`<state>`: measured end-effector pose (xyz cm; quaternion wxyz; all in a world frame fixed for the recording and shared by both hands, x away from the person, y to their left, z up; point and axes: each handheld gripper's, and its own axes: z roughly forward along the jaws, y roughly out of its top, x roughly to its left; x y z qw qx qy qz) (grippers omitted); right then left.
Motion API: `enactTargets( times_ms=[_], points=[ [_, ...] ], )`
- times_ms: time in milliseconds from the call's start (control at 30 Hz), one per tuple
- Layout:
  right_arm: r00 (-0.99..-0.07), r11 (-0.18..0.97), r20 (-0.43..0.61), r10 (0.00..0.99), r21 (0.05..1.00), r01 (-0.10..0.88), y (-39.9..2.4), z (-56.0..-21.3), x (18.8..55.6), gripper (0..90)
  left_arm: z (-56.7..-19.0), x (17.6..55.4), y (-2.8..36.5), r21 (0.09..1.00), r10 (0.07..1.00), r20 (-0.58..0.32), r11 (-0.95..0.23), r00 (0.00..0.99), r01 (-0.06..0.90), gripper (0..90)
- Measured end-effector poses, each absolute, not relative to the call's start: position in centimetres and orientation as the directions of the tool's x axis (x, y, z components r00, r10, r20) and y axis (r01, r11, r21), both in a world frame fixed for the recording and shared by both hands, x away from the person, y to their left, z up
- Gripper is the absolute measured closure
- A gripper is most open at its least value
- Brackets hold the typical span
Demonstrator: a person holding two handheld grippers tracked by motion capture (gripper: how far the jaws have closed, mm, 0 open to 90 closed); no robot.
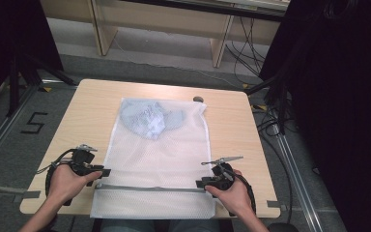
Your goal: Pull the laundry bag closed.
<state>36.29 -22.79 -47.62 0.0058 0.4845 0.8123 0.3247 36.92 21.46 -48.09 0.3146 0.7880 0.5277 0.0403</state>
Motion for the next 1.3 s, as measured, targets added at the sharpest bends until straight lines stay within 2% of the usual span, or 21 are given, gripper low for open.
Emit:
enactTargets(
  times_ms=[133,233,267,367,567,667,700,767,933,1000,1067,1100,1300],
  points=[
    [-0.542,0.308,0.314,0.779,0.561,0.769,-22.6,-47.7,36.2,64.4,-48.0,36.7,21.5,0.532,0.864,-0.253,-0.252,0.436,0.808,63.0],
    [-0.561,0.344,0.338,0.756,0.525,0.779,-22.6,-47.3,35.8,66.9,-47.9,36.2,22.1,0.515,0.874,-0.253,-0.241,0.415,0.822,70.2],
    [-0.561,0.344,0.338,0.756,0.525,0.779,-22.6,-47.3,35.8,66.9,-47.9,36.0,22.2,0.512,0.878,-0.256,-0.232,0.405,0.827,70.2],
    [-0.578,0.337,0.312,0.754,0.571,0.749,-21.6,-47.2,35.6,69.7,-47.9,35.5,23.0,0.492,0.894,-0.271,-0.190,0.357,0.850,78.5],
    [-0.620,0.398,0.295,0.727,0.556,0.730,-20.1,-46.3,35.0,77.6,-47.9,35.0,23.7,0.440,0.897,-0.288,-0.187,0.335,0.878,86.7],
    [-0.616,0.369,0.329,0.715,0.571,0.733,-19.4,-46.3,34.8,77.4,-48.1,35.1,23.3,0.444,0.897,-0.286,-0.188,0.337,0.876,87.8],
    [-0.618,0.398,0.316,0.720,0.541,0.741,-19.2,-45.9,34.8,77.2,-48.0,35.2,23.2,0.439,0.894,-0.285,-0.200,0.347,0.876,87.8],
    [-0.653,0.419,0.295,0.697,0.572,0.705,-18.4,-46.1,35.1,76.3,-48.2,35.3,22.9,0.438,0.893,-0.278,-0.211,0.355,0.874,88.4],
    [-0.674,0.443,0.300,0.675,0.565,0.696,-16.7,-46.0,35.2,74.8,-48.7,35.8,22.7,0.431,0.888,-0.267,-0.237,0.374,0.871,89.2],
    [-0.690,0.460,0.295,0.661,0.567,0.683,-16.1,-45.9,35.2,74.6,-48.9,35.8,22.5,0.428,0.895,-0.279,-0.207,0.347,0.880,89.4],
    [-0.679,0.458,0.298,0.671,0.554,0.695,-15.3,-45.6,35.1,74.2,-48.9,35.8,22.6,0.421,0.887,-0.271,-0.241,0.375,0.874,89.4],
    [-0.690,0.442,0.305,0.656,0.587,0.679,-14.8,-45.8,35.2,74.1,-48.9,35.6,22.5,0.414,0.889,-0.275,-0.233,0.366,0.880,89.4],
    [-0.730,0.496,0.294,0.617,0.574,0.651,-12.4,-45.4,35.4,73.7,-49.1,35.8,22.2,0.401,0.886,-0.263,-0.260,0.382,0.879,89.4]
  ],
)
